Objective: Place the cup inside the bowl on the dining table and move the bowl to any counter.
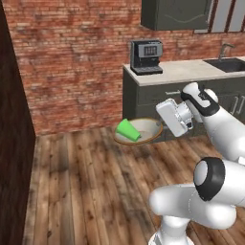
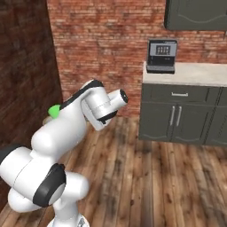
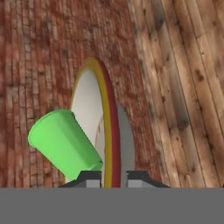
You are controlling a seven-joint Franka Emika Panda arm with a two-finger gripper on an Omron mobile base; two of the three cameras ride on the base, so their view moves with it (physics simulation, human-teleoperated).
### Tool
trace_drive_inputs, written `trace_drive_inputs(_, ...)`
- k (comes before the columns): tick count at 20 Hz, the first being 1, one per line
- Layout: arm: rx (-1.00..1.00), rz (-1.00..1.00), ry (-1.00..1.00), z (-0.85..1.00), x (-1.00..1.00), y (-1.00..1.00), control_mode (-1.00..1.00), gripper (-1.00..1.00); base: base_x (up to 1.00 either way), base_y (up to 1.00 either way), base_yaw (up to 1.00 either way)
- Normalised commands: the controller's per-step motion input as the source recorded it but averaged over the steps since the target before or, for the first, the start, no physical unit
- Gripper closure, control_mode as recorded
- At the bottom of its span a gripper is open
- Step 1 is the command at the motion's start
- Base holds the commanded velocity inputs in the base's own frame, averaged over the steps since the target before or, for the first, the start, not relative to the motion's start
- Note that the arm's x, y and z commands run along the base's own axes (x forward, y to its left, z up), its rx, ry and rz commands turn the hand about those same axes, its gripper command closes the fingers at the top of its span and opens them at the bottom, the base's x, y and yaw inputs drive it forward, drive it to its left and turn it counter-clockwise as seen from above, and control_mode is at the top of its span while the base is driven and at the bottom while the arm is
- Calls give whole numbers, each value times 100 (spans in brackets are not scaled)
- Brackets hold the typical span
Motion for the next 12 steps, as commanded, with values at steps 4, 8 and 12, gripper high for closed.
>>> trace_drive_inputs(4, 0, 0, 0, 0, 0, 0, 100, 100, 92, 27, -3)
trace_drive_inputs(8, 0, 0, 0, 0, 0, 0, 100, 100, 92, 15, -2)
trace_drive_inputs(12, 0, 0, 0, 0, 0, 0, 100, 100, 75, -5, 0)
